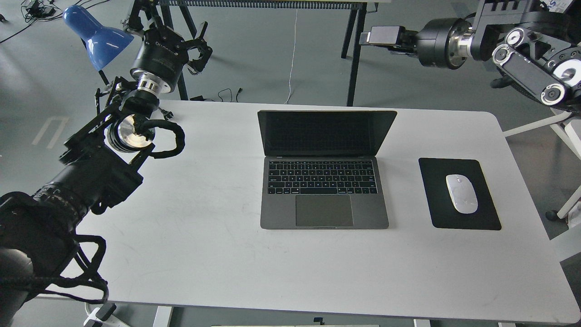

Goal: Close notebook with right arm
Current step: 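Reach the right gripper over the top edge of the open laptop screen, then push the laptop screen down toward the keyboard with the right gripper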

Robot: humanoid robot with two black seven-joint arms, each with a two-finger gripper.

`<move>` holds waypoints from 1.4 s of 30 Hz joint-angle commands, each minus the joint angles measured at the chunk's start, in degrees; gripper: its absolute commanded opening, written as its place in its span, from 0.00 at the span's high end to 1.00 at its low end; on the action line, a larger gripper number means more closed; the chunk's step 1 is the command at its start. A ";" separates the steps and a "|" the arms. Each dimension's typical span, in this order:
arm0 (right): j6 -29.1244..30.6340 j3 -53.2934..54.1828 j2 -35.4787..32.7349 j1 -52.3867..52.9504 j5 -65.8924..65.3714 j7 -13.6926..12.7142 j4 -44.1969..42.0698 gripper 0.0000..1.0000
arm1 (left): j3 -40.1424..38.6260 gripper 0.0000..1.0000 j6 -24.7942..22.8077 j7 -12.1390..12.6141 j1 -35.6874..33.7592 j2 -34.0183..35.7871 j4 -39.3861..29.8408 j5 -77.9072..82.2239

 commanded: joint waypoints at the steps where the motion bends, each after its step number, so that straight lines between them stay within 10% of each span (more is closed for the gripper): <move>1: 0.01 -3.38 3.30 -0.11 -1.71 2.16 -0.44 0.00 | 0.00 0.00 0.01 0.00 0.00 -0.04 0.01 -0.01; 42: 0.01 -4.53 1.82 -11.01 2.68 2.34 5.80 0.00 | 0.00 0.00 0.01 0.00 -0.09 0.14 0.01 -0.01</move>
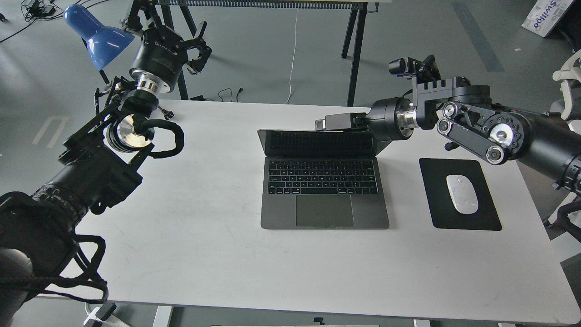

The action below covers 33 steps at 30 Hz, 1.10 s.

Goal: Close notebook with right arm
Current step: 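Push the laptop screen down toward the keyboard with the right gripper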

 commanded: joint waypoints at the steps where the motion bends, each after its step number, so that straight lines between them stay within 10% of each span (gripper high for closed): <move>1: 0.00 -0.01 -0.96 -1.35 0.00 -0.05 0.79 0.00 | 0.01 0.00 0.00 0.00 -0.07 0.02 0.00 0.01; 33: 0.00 4.99 -0.52 -19.37 -0.09 0.12 2.20 0.00 | 0.01 0.00 0.00 -0.09 -0.07 -0.16 0.00 0.01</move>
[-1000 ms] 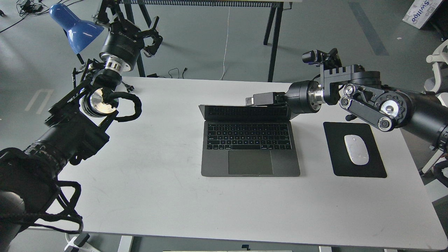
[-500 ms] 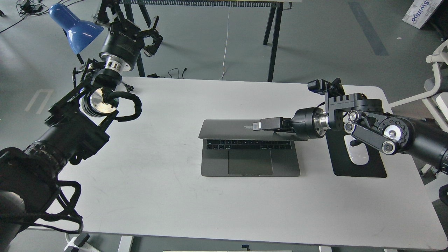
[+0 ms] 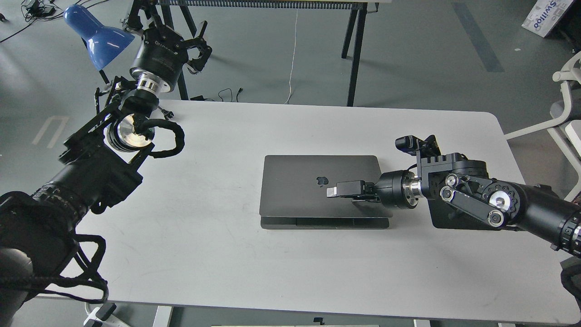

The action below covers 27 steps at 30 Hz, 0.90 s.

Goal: Close notebook with right arm
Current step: 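Push the laptop screen down toward the keyboard with the right gripper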

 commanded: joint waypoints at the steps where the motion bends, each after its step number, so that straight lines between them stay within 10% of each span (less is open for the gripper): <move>1: 0.00 2.15 0.39 -2.48 0.00 0.00 -0.26 0.00 | -0.01 0.00 0.00 -0.06 0.03 0.00 0.00 -0.02; 27: 0.00 7.77 -0.65 -5.30 3.60 -0.35 4.47 0.00 | -0.01 0.00 0.00 -0.15 0.03 0.00 0.00 -0.11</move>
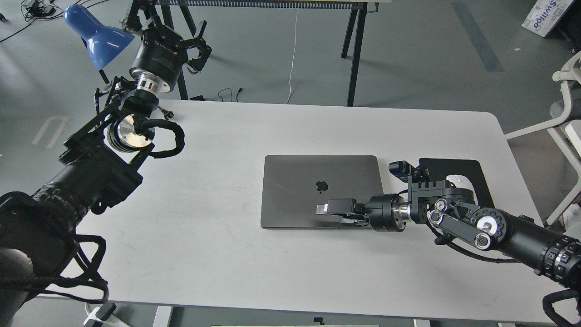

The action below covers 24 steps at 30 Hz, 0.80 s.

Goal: Close notebook with right arm

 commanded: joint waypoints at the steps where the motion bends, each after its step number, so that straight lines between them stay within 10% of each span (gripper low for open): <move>1: -0.02 2.66 -4.58 1.21 2.84 -0.02 4.92 0.00 | 0.06 0.00 0.00 0.00 -0.04 -0.06 0.00 0.00; 24: -1.74 38.70 -10.49 6.13 53.19 -2.57 -3.50 0.00 | 0.06 0.00 0.00 0.18 -0.13 -0.15 0.00 0.00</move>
